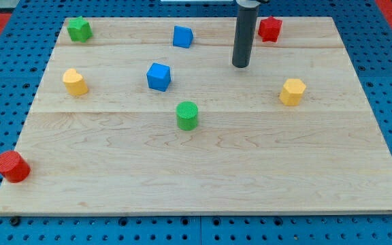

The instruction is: Slide the green circle towards the bottom center

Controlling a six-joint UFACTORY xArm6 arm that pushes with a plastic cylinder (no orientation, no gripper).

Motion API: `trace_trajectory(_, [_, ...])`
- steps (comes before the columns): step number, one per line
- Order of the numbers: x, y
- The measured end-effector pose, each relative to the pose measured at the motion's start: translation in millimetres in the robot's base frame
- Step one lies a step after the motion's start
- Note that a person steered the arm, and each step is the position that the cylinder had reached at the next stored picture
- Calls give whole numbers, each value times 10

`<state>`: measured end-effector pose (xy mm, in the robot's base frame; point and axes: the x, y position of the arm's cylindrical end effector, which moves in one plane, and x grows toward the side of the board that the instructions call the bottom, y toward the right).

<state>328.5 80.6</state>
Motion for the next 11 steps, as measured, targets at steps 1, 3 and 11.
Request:
trace_trajectory(1, [128,4])
trace_trajectory(3, [638,-360])
trace_trajectory(11, [1567,-295])
